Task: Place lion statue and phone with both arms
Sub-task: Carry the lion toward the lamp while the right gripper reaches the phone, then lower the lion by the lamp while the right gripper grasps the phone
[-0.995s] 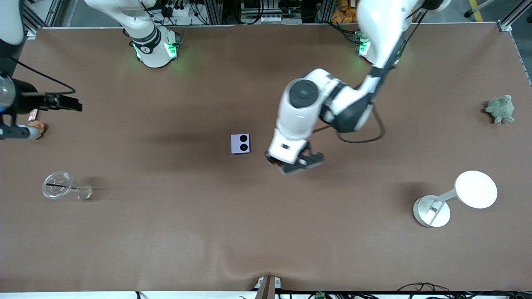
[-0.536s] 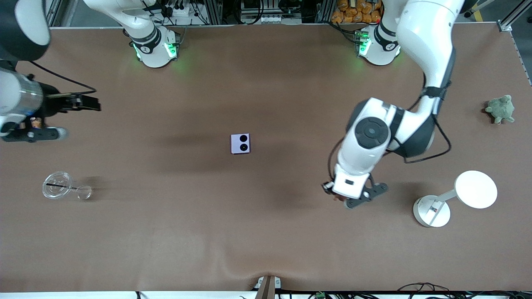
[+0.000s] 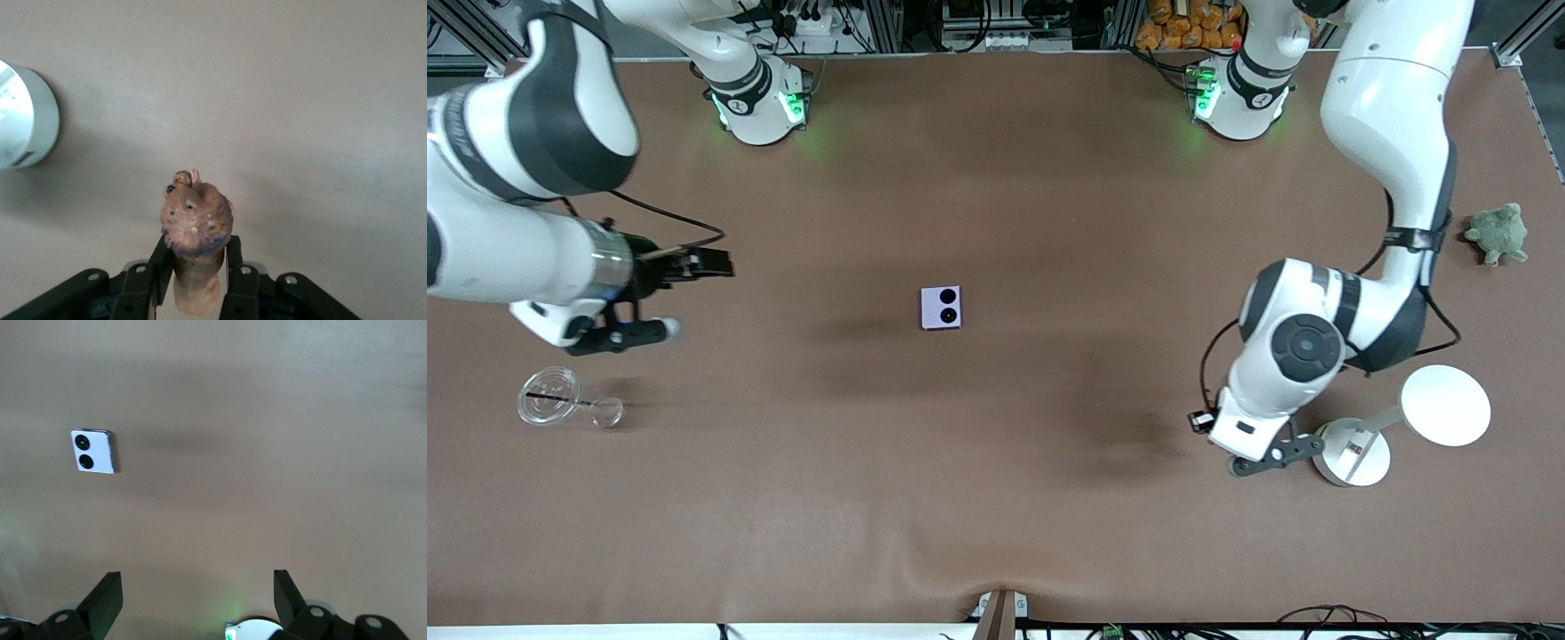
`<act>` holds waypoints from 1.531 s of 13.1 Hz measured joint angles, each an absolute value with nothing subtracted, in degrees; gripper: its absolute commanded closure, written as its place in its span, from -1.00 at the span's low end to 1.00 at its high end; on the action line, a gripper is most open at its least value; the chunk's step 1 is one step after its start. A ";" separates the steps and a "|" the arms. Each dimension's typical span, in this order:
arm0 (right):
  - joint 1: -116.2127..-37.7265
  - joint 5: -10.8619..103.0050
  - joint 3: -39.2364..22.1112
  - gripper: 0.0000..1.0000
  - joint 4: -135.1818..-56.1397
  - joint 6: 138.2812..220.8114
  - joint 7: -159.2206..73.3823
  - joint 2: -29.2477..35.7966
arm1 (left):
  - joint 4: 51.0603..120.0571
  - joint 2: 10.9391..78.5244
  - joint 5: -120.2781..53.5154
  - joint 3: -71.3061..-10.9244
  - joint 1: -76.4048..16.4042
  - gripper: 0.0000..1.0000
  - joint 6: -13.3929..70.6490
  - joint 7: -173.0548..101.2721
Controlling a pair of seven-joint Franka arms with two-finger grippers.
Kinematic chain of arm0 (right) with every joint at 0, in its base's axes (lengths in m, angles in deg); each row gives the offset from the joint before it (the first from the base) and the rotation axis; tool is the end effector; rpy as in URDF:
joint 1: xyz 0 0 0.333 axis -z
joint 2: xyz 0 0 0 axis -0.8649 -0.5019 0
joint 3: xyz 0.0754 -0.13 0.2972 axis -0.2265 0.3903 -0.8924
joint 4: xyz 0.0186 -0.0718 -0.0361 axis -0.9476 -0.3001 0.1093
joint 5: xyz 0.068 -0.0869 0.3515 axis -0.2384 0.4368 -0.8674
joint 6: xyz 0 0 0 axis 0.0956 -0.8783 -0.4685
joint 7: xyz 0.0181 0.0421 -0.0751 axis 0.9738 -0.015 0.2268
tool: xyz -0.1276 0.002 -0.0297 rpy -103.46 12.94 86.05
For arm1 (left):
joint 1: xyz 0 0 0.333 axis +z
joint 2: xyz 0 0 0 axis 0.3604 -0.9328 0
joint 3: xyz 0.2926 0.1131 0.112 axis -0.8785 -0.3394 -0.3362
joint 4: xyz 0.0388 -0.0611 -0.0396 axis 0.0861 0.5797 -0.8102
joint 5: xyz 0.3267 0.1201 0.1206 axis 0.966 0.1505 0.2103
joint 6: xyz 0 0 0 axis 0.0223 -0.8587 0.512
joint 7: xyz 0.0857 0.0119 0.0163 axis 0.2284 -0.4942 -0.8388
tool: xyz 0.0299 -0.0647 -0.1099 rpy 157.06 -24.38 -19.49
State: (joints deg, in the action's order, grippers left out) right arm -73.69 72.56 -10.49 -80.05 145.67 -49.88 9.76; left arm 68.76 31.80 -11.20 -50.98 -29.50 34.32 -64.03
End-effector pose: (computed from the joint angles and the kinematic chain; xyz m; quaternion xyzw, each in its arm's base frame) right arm 0.5712 0.1346 0.4945 -0.9809 -0.0703 0.1697 0.0642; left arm 0.6926 -0.1728 0.3011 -0.9923 -0.1112 -0.0370 0.0406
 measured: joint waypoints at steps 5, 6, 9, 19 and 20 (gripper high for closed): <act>-82.57 72.37 -10.60 -1.00 -81.28 151.37 -67.98 7.00 | 69.34 29.48 -11.13 -50.97 -24.53 1.00 34.31 -52.32; -84.04 72.36 -10.61 -1.00 -82.48 153.58 -69.29 6.54 | 69.66 28.97 -11.13 -50.97 -23.90 1.00 34.31 -50.31; -87.33 71.24 -10.61 -1.00 -87.88 162.92 -70.26 5.62 | 70.48 27.84 -11.09 -50.97 -22.58 1.00 34.32 -42.14; -96.41 68.32 -10.64 -1.00 -99.86 188.44 -70.41 0.49 | 71.42 26.33 -11.09 -50.64 -20.39 1.00 36.99 -37.20; -97.20 68.32 -10.62 -1.00 -101.33 190.52 -70.41 0.32 | 71.42 26.33 -11.09 -50.64 -20.39 0.79 38.26 -37.20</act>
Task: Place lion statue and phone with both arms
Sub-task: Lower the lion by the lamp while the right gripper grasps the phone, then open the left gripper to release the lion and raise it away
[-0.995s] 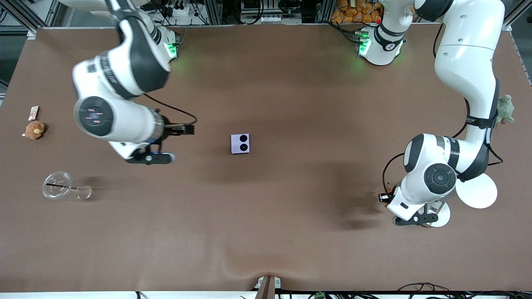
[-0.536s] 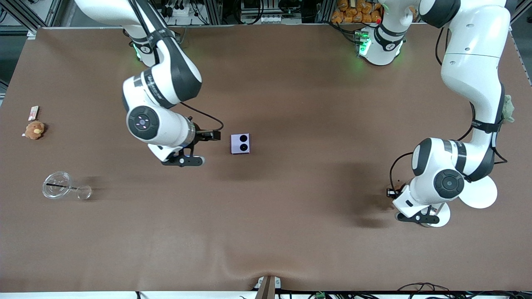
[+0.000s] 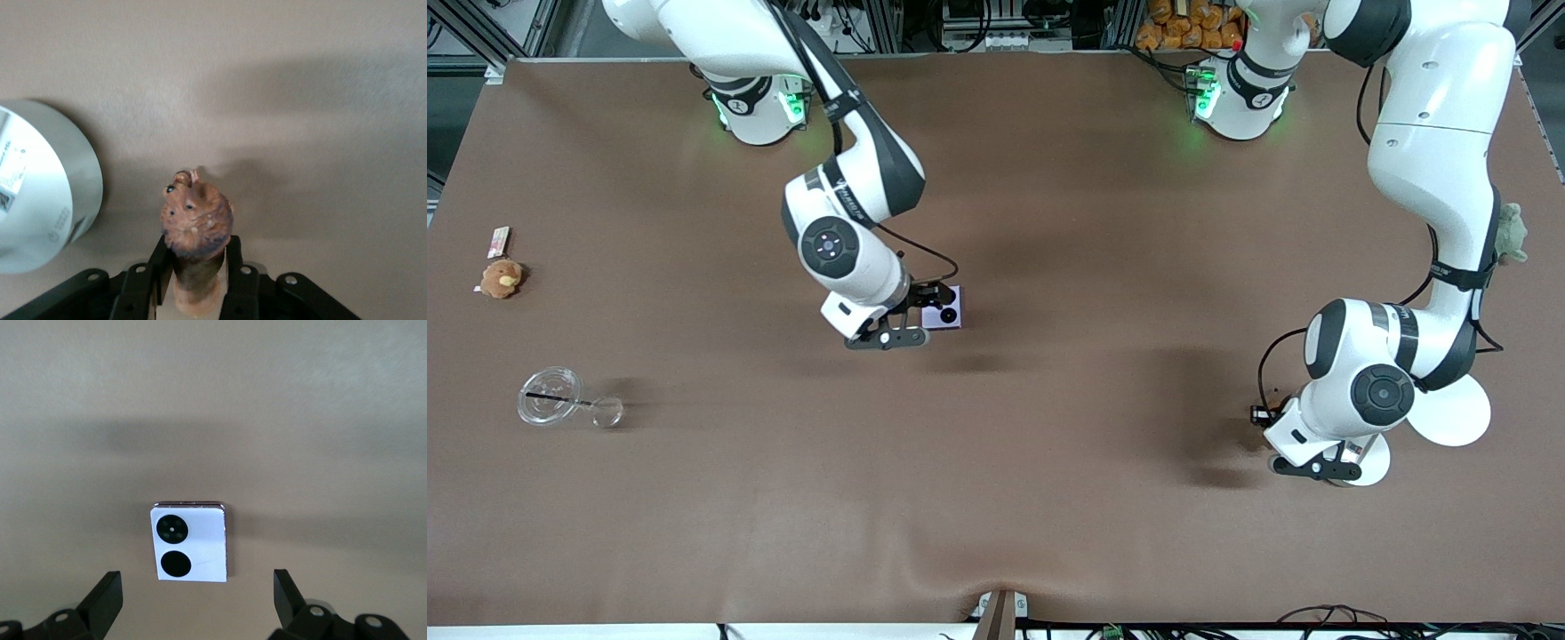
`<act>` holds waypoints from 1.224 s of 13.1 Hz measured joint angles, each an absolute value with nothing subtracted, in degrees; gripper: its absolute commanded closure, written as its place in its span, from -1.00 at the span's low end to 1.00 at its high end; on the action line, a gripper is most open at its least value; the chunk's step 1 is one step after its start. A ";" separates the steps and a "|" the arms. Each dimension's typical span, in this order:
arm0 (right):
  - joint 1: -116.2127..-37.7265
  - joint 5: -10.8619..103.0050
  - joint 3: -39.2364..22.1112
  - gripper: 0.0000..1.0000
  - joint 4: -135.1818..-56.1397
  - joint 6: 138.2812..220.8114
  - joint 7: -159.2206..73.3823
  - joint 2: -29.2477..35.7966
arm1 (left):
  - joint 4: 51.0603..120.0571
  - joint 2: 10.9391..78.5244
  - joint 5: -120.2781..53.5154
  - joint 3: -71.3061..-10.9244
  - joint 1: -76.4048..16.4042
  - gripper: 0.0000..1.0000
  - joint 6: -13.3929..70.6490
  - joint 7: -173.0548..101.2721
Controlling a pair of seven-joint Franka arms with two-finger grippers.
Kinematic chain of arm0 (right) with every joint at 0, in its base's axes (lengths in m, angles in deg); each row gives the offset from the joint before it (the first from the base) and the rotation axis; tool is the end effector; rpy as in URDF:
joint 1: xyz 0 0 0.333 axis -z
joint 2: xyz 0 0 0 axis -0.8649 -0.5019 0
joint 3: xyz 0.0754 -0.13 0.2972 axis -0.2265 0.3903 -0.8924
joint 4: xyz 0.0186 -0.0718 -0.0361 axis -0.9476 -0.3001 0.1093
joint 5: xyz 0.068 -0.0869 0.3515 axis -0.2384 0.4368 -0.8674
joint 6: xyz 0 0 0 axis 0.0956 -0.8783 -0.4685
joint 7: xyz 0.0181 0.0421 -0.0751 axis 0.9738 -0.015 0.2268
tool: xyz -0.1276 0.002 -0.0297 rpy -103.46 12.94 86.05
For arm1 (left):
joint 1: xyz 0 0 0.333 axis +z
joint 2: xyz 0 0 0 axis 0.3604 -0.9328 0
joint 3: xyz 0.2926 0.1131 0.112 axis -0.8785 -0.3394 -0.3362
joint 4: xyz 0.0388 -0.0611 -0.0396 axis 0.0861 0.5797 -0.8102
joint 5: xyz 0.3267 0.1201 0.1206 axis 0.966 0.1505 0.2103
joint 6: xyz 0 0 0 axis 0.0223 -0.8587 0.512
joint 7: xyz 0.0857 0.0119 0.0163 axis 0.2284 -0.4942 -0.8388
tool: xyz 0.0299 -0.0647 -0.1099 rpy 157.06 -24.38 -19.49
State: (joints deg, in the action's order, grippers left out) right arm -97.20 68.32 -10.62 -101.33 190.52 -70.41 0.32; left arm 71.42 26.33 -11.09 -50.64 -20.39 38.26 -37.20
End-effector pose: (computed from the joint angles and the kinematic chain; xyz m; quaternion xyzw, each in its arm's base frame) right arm 0.5104 0.3629 0.2850 -0.9952 -0.0225 0.0750 0.0581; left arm 0.7001 -0.0677 0.2202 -0.9977 0.0528 0.0137 0.0409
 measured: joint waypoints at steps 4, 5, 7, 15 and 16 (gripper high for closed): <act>-100.63 68.32 -10.62 -1.00 -105.50 200.43 -70.43 -1.02 | 71.42 26.32 -11.09 -50.72 -19.82 -1.00 39.42 -37.20; -101.35 68.32 -10.62 -1.00 -106.23 201.76 -70.43 -1.14 | 71.42 26.32 -11.09 -50.72 -19.45 -1.00 39.60 -37.20; -101.93 68.39 -10.61 -1.00 -107.22 203.39 -70.40 -1.18 | 71.10 26.33 -11.09 -50.65 -19.05 -1.00 39.89 -37.20; -102.44 69.69 -10.60 -1.00 -111.10 211.59 -69.57 -4.14 | 69.11 41.95 -13.61 -47.36 -19.12 -1.00 25.26 -37.40; -102.75 69.69 -10.60 -1.00 -111.13 211.83 -69.58 -4.40 | 69.11 44.70 -14.89 -47.36 -19.09 -1.00 21.79 -37.40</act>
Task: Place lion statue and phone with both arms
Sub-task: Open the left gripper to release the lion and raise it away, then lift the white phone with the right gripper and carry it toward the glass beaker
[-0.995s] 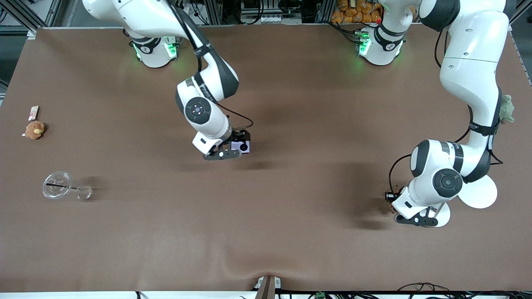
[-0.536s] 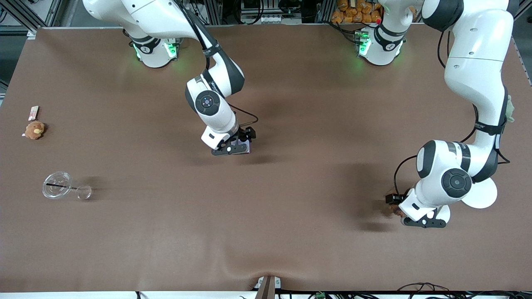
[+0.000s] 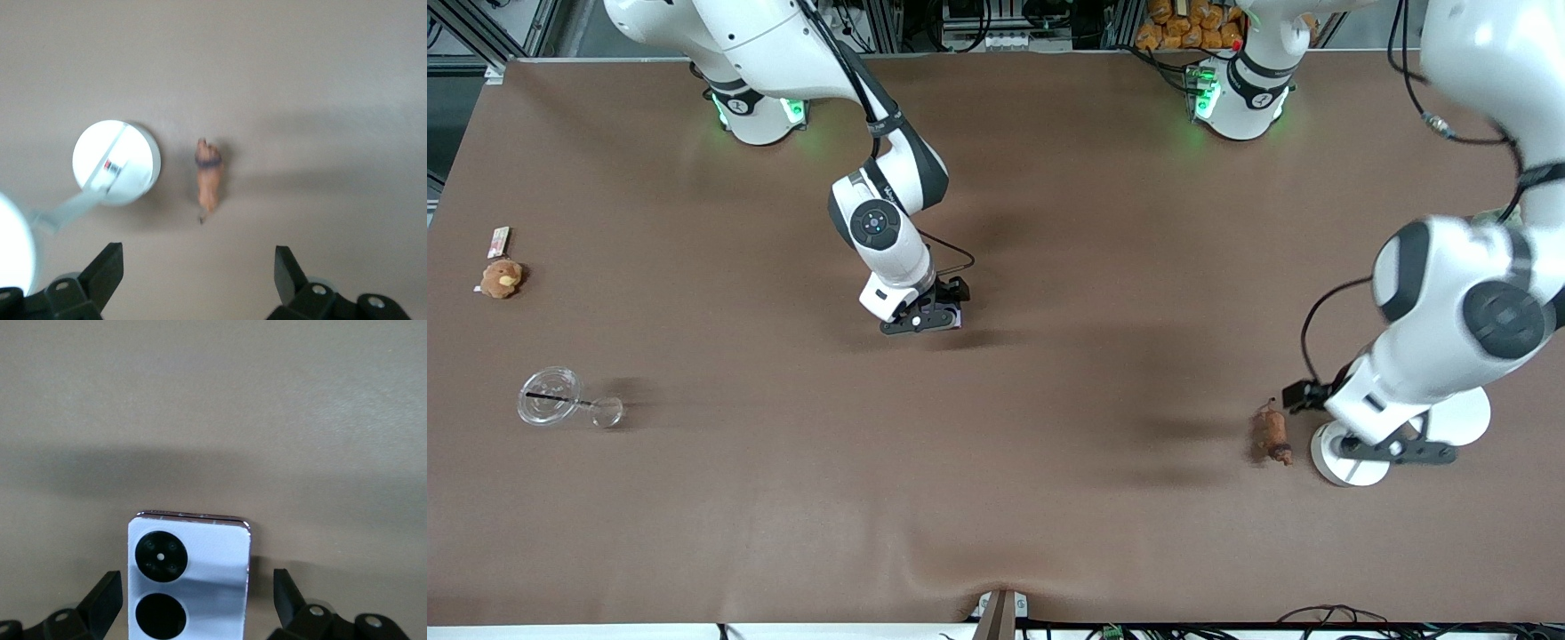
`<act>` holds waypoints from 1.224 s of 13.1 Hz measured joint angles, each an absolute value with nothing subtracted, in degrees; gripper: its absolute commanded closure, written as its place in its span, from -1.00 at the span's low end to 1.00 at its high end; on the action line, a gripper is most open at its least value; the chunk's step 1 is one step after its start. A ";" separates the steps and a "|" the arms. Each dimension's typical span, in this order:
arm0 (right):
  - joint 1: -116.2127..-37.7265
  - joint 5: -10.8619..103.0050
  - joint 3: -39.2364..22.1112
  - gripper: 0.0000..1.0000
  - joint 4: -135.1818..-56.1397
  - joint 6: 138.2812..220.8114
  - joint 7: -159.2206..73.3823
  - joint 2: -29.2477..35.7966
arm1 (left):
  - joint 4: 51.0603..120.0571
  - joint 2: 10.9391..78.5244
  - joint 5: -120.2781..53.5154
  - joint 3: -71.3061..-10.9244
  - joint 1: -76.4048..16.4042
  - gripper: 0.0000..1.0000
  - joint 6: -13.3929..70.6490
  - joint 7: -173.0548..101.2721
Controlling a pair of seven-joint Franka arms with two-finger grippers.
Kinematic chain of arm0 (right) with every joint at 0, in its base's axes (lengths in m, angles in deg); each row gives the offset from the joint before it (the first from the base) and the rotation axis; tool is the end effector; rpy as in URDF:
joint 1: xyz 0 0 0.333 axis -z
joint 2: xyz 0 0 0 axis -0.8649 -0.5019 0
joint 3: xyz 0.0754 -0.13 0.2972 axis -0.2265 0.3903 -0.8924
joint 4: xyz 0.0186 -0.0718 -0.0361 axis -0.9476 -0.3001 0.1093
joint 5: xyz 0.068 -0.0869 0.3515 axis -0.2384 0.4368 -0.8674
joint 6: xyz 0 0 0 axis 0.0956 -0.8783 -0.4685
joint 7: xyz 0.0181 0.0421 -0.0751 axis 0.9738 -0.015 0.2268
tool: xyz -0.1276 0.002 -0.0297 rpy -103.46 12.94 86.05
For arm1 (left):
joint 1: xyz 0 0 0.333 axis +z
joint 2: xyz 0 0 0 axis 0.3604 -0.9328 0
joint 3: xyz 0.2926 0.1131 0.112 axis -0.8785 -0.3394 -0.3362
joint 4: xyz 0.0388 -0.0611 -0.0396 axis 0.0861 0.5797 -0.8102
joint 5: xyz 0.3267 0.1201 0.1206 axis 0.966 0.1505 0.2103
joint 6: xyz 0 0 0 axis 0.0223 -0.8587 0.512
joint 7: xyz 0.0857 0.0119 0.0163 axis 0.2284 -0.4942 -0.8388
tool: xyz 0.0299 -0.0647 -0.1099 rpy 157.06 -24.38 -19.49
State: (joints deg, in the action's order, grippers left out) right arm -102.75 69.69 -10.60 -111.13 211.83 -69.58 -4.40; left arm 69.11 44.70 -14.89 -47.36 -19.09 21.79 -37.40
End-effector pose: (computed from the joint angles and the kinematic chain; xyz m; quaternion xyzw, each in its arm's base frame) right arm 0.4691 0.3864 0.1990 -0.9966 -0.0632 0.0070 0.0524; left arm 0.6714 -0.0789 0.4366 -0.9987 0.0338 -0.0216 0.0304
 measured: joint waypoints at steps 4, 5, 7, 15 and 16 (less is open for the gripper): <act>-104.21 69.69 -10.58 -1.00 -111.80 214.51 -69.61 -5.89 | 71.38 55.58 -18.19 -48.27 -19.08 -1.00 13.44 -37.42; -104.42 69.70 -10.56 -0.32 -111.86 214.82 -69.61 -6.24 | 73.24 58.55 -19.23 -49.23 -19.30 -1.00 13.07 -37.34; -104.68 69.82 -10.33 1.00 -111.85 214.98 -69.59 -6.34 | 78.02 64.40 -20.53 -52.09 -20.85 -1.00 12.79 -35.93; -103.11 69.82 -0.49 1.00 -110.05 198.05 -66.85 1.14 | 80.64 73.11 -21.30 -57.43 -24.80 -1.00 3.86 -28.20; -102.25 69.82 2.51 1.00 -110.07 197.63 -63.79 1.52 | 79.34 73.13 -22.06 -57.43 -24.78 -1.00 2.92 -28.20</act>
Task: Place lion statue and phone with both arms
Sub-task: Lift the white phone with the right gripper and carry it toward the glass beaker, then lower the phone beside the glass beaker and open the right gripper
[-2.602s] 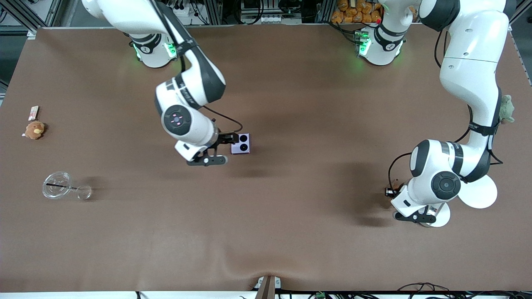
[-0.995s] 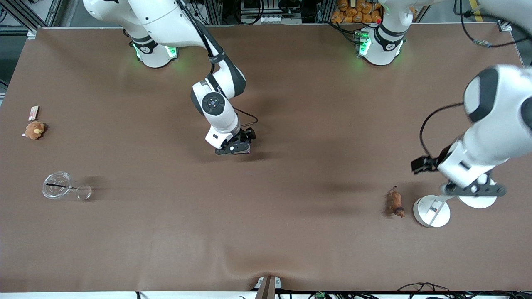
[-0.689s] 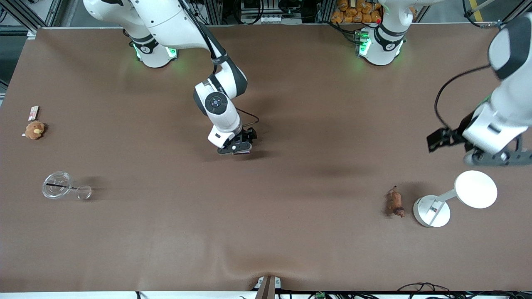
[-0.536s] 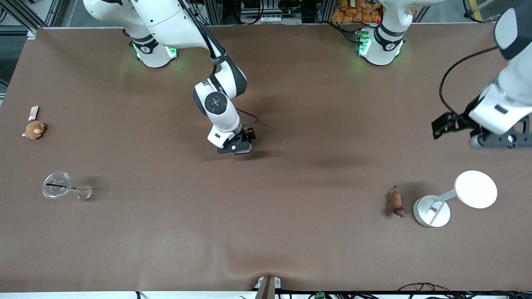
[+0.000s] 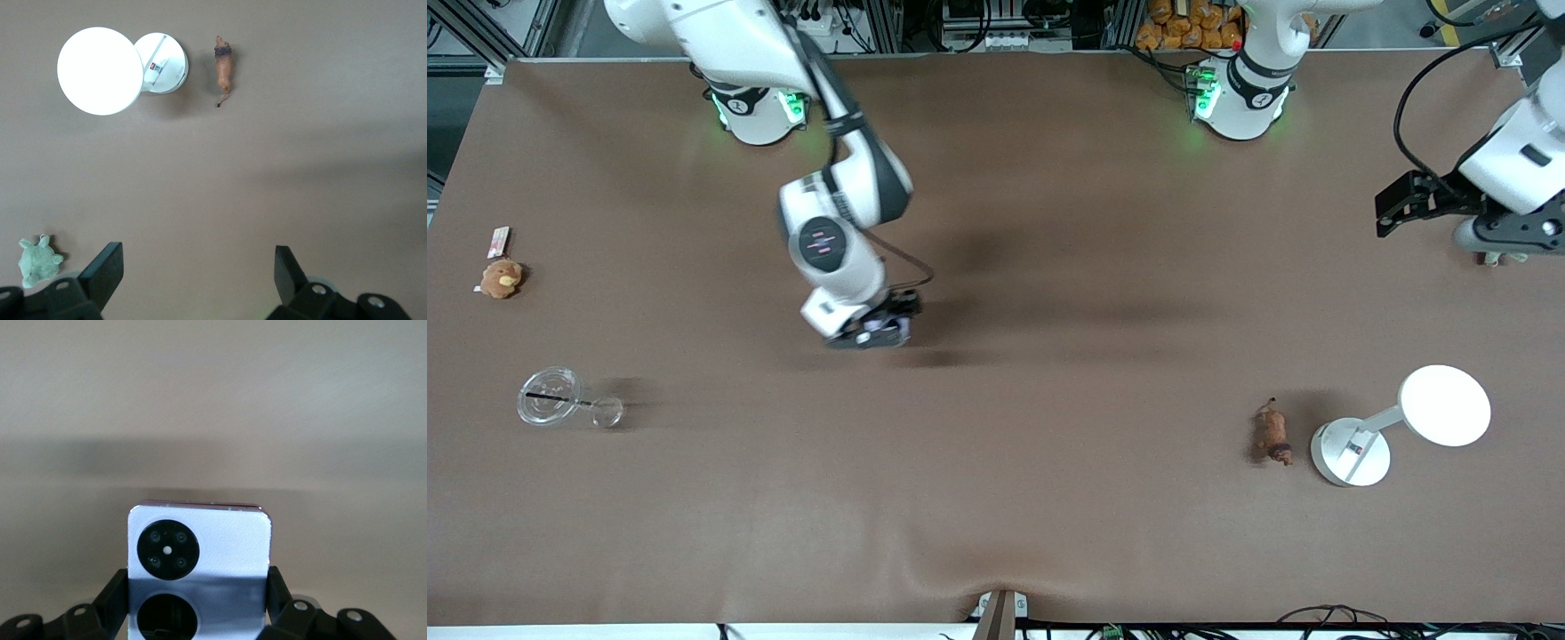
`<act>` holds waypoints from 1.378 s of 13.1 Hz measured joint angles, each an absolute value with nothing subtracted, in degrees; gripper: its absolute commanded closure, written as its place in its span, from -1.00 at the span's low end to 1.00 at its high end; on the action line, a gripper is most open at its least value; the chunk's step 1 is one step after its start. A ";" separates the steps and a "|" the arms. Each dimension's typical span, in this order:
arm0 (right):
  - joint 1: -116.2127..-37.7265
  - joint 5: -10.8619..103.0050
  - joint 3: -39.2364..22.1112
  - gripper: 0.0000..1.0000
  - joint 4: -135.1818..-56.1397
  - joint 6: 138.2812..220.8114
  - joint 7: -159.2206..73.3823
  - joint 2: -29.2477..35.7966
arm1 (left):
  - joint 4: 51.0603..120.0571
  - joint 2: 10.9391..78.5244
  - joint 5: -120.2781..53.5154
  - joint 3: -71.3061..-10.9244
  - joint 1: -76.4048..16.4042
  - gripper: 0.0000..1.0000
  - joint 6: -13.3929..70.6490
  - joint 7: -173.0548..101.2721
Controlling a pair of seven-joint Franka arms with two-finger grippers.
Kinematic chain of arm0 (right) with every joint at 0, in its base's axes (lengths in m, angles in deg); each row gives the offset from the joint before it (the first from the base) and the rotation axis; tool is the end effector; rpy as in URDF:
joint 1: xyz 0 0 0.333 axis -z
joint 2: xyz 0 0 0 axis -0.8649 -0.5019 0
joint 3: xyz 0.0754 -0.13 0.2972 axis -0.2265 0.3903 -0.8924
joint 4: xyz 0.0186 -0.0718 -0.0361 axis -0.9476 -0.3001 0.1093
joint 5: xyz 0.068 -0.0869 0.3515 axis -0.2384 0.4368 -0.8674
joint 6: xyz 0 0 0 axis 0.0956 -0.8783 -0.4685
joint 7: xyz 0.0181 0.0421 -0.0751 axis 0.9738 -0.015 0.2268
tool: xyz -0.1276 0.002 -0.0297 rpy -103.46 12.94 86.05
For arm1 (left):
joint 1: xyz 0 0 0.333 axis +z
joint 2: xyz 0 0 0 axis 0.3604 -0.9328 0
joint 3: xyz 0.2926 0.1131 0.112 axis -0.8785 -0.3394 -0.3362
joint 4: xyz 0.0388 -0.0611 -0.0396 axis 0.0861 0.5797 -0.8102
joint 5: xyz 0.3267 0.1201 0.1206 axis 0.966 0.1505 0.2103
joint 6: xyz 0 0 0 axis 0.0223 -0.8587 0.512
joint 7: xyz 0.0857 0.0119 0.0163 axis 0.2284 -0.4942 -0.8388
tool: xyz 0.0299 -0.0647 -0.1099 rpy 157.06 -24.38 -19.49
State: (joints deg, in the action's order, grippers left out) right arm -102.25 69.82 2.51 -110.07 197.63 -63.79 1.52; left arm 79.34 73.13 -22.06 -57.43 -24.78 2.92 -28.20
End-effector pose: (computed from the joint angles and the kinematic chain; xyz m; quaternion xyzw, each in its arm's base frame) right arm 0.5290 0.2722 0.2562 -0.9992 -0.0166 0.0357 0.0072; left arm 0.5136 -0.0452 0.6189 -0.9980 0.0597 -0.0065 0.0209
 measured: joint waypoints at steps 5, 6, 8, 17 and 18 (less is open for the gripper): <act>-84.98 69.79 6.75 1.00 -110.35 197.84 -45.64 0.79 | 76.35 72.85 -25.32 -57.50 -23.51 -1.00 0.31 -28.19; -82.24 69.79 6.73 1.00 -110.14 197.98 -42.63 0.23 | 76.34 72.66 -25.32 -57.49 -23.54 -1.00 0.21 -28.19; -78.63 69.77 6.64 1.00 -109.13 198.42 -37.82 -1.88 | 76.28 72.43 -25.32 -57.45 -23.59 -1.00 -0.95 -28.19; -72.13 69.65 5.54 -1.00 -103.40 204.82 -32.81 -11.25 | 76.14 71.65 -24.85 -56.58 -23.75 -1.00 -5.00 -28.17; -72.04 69.65 5.18 -1.00 -102.96 204.82 -32.79 -11.26 | 76.12 71.63 -24.77 -56.59 -23.71 -1.00 -4.21 -28.17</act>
State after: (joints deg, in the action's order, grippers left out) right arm -72.04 69.65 5.18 -102.96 204.82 -32.79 -11.26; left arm 76.12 71.63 -24.77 -56.59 -23.71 -4.21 -28.17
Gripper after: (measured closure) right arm 0.084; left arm 0.000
